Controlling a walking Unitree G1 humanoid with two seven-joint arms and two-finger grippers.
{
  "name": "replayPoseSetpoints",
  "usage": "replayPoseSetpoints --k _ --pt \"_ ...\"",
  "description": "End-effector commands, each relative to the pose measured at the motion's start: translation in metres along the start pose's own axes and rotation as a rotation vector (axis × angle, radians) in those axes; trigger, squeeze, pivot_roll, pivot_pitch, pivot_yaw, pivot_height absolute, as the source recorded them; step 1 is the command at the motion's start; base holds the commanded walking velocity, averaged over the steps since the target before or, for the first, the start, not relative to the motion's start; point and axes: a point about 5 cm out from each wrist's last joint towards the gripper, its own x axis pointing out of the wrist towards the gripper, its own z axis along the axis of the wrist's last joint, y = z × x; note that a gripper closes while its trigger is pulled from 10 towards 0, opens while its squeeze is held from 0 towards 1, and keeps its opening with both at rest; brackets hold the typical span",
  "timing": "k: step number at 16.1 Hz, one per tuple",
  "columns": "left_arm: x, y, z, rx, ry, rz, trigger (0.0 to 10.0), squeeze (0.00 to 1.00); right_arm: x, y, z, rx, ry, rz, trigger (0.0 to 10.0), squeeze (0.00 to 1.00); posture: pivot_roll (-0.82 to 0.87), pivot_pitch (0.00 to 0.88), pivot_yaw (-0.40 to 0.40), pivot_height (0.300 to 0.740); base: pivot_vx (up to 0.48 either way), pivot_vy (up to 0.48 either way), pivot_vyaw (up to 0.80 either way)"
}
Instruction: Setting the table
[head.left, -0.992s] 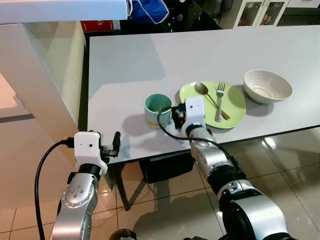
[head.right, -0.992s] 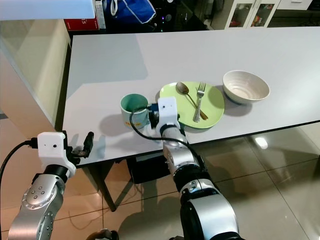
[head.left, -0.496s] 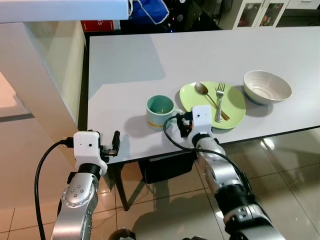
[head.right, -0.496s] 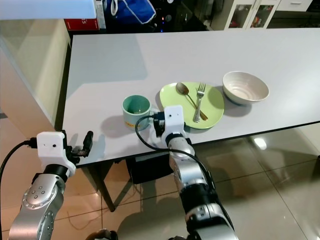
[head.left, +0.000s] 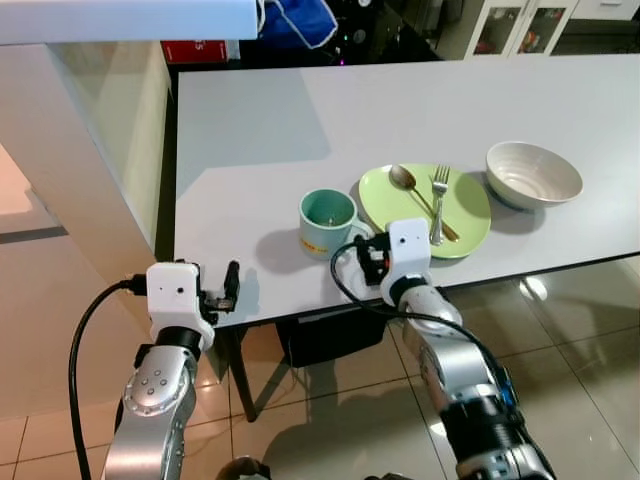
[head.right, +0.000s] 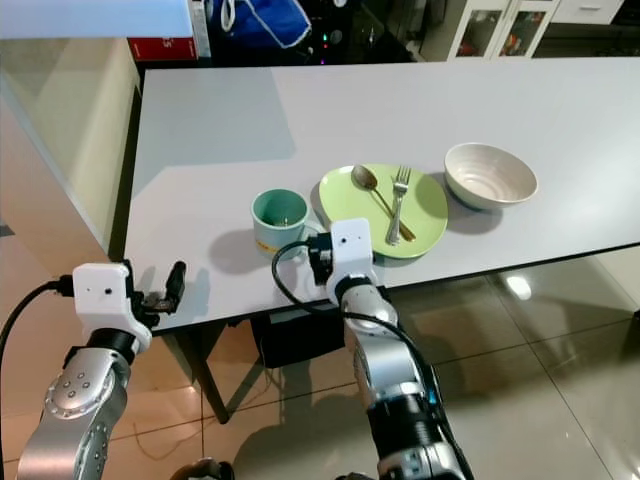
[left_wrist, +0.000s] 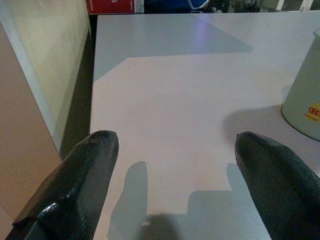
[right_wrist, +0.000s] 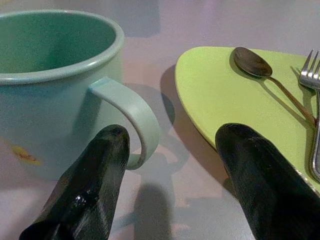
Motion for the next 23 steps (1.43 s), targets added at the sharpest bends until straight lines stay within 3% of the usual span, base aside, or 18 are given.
replayPoseSetpoints --k 1,5,11,13,16,23 --pt "0.001 -0.001 0.0 0.004 -0.003 0.003 10.0 0.0 -0.002 -0.001 0.005 -0.015 -0.009 0.004 10.0 0.0 0.09 0.067 -0.048 0.74 0.0 0.0 0.0" --pt "0.0 -0.001 0.0 0.004 -0.003 0.007 10.0 0.0 -0.014 -0.005 0.013 -0.004 -0.01 0.008 10.0 0.0 0.09 0.069 -0.053 0.74 0.0 0.0 0.0" --pt "0.001 0.001 0.0 0.007 0.0 0.01 10.0 0.0 -0.038 -0.021 -0.001 -0.019 0.053 -0.005 10.0 0.0 0.08 0.064 -0.053 0.74 0.0 0.0 0.0" --pt "0.005 0.002 0.0 0.007 -0.004 0.012 10.0 0.0 -0.05 -0.031 -0.006 -0.075 0.056 0.004 10.0 0.0 0.08 0.041 -0.054 0.74 0.0 0.0 0.0" --pt "0.014 0.005 0.003 0.013 -0.017 0.013 10.0 0.0 -0.058 -0.045 -0.023 -0.113 0.08 0.001 10.0 0.0 0.08 0.007 -0.053 0.74 0.0 0.0 0.0" --pt "0.038 0.009 0.004 0.004 -0.012 -0.004 10.0 0.0 -0.06 -0.066 -0.057 -0.075 0.104 -0.056 10.0 0.0 0.08 0.0 -0.035 0.74 0.0 0.0 0.0"
